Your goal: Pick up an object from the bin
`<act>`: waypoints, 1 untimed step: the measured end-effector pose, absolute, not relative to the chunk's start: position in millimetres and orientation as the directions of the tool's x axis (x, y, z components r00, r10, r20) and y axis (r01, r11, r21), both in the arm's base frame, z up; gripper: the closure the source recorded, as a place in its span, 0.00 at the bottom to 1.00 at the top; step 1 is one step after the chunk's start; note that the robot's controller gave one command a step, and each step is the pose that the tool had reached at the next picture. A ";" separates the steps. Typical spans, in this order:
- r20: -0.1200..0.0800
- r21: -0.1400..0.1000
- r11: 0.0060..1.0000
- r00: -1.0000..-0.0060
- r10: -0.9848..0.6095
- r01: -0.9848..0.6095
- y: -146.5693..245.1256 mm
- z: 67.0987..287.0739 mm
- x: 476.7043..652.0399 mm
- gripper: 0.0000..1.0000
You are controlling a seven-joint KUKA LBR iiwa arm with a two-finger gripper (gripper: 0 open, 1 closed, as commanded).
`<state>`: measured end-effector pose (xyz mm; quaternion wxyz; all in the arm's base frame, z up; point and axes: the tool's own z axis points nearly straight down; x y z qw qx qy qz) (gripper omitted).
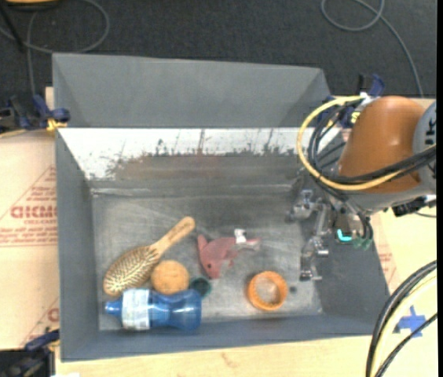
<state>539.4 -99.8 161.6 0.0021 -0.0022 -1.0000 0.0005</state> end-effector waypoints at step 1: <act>-0.003 -0.002 1.000 -1.000 0.002 0.002 -99.6 165.9 541.2 0.00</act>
Offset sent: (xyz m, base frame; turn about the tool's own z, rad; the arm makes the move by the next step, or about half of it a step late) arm -0.0181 0.0934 -0.0710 -0.1627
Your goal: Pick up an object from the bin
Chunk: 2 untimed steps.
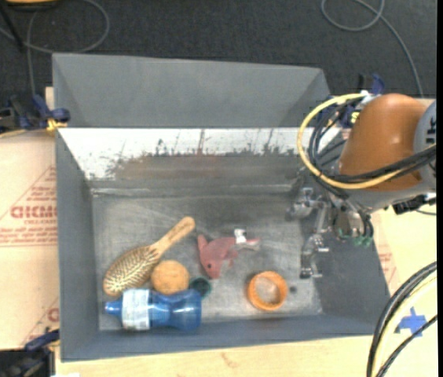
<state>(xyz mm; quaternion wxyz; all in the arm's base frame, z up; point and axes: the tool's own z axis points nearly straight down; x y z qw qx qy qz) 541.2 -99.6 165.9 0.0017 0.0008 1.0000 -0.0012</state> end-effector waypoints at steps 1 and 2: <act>-0.007 -0.004 0.997 -0.997 -0.072 -0.072 -58.1 131.4 532.8 0.00; -0.001 0.003 1.000 -1.000 -0.001 -0.001 -36.1 117.2 551.1 0.00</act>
Offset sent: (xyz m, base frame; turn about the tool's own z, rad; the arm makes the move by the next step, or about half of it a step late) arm 0.0314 0.0621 -0.0460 0.1381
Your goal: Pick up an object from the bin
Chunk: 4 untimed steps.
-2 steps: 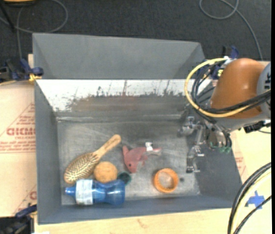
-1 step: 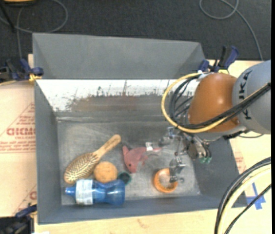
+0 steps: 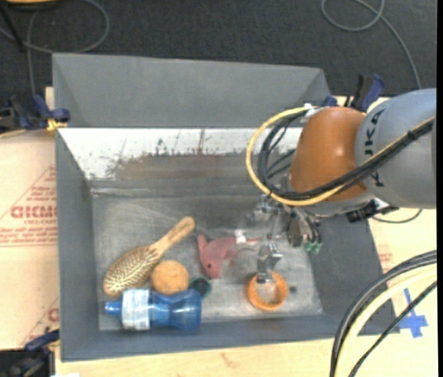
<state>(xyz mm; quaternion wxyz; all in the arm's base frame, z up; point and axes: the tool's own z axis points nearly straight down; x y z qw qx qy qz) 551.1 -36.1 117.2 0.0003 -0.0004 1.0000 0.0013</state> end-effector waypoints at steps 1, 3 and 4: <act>-0.003 -0.001 0.996 -0.996 0.085 0.085 -18.5 98.3 554.8 0.00; -0.014 0.003 0.959 -0.959 0.283 0.283 14.5 73.6 539.3 1.00; -0.014 0.003 0.959 -0.959 0.282 0.282 14.5 73.6 539.4 1.00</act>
Offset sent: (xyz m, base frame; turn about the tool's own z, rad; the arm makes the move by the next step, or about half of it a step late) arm 0.0278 0.0618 -0.0472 0.2426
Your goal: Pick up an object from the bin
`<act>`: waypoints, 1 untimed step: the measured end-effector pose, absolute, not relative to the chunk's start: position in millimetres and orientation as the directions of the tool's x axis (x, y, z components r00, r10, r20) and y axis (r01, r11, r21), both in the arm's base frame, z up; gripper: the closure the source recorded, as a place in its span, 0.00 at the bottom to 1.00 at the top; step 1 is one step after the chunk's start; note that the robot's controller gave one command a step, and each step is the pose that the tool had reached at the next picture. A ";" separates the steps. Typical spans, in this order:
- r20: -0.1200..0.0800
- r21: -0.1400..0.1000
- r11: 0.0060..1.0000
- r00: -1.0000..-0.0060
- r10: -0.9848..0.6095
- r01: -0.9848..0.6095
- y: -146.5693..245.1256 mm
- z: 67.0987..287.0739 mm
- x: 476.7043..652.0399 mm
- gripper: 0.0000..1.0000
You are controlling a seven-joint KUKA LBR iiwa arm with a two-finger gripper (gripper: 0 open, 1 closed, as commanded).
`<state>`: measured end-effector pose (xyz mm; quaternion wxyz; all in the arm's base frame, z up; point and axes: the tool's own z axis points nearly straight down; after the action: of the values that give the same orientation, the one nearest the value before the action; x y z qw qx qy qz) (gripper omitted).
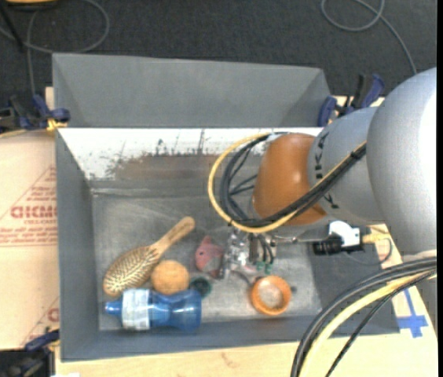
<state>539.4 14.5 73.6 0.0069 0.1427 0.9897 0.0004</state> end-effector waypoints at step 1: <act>0.001 0.000 0.950 -0.950 0.313 0.313 11.5 104.8 542.7 1.00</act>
Offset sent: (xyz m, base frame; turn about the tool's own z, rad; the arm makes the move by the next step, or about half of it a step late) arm -0.0110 0.0086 0.1765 -0.0292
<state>542.7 11.5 104.8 -0.0005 0.1585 0.9874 0.0003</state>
